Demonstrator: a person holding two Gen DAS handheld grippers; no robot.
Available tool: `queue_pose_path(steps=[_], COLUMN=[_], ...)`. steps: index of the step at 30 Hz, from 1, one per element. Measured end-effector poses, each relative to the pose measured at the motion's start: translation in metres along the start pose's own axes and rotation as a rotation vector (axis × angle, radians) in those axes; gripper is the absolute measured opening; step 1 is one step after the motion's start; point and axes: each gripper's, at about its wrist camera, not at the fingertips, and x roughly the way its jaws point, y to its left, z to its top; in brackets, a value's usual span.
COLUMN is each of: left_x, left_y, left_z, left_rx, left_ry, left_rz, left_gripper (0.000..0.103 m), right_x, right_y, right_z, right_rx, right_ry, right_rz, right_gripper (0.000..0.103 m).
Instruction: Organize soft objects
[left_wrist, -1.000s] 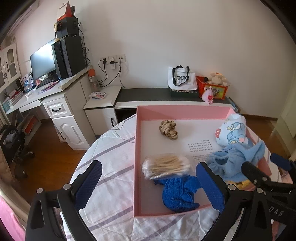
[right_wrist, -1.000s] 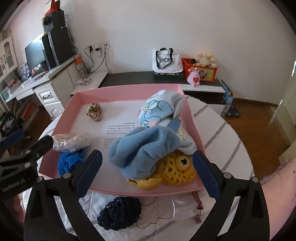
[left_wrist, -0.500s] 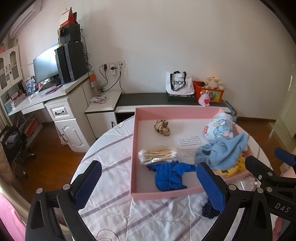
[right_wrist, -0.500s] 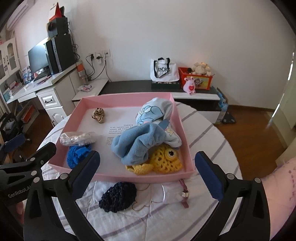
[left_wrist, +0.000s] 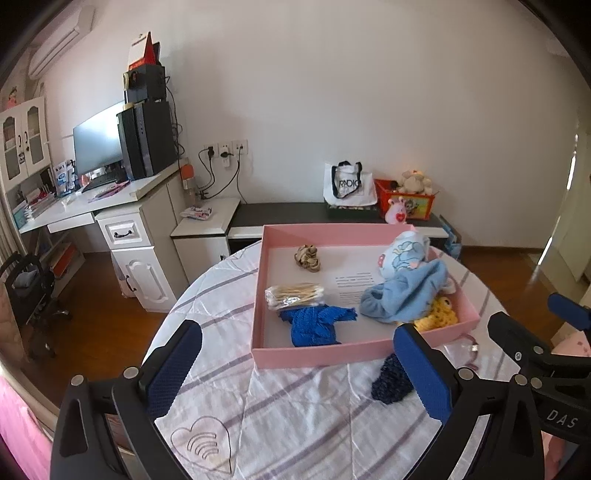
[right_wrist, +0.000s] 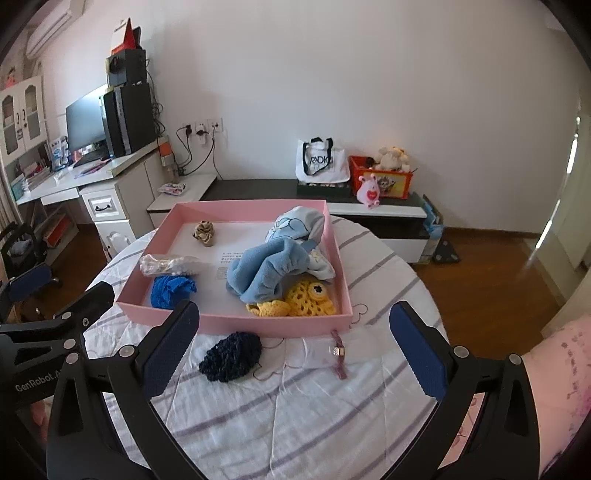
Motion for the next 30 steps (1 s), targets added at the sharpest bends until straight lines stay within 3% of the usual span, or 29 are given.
queue_pose_path(steps=[15, 30], left_x=[-0.077, -0.165], left_y=[-0.013, -0.019], left_z=[-0.031, -0.067], left_rx=[-0.015, -0.010], left_ry=[-0.093, -0.248], left_rz=[0.002, 0.005], left_gripper=[0.103, 0.103], right_x=[-0.071, -0.147], right_y=[-0.004, 0.003], right_z=[-0.022, -0.036], right_rx=[-0.010, -0.040], right_ry=[-0.117, -0.285], right_rz=[-0.003, 0.001], right_gripper=[0.103, 0.103])
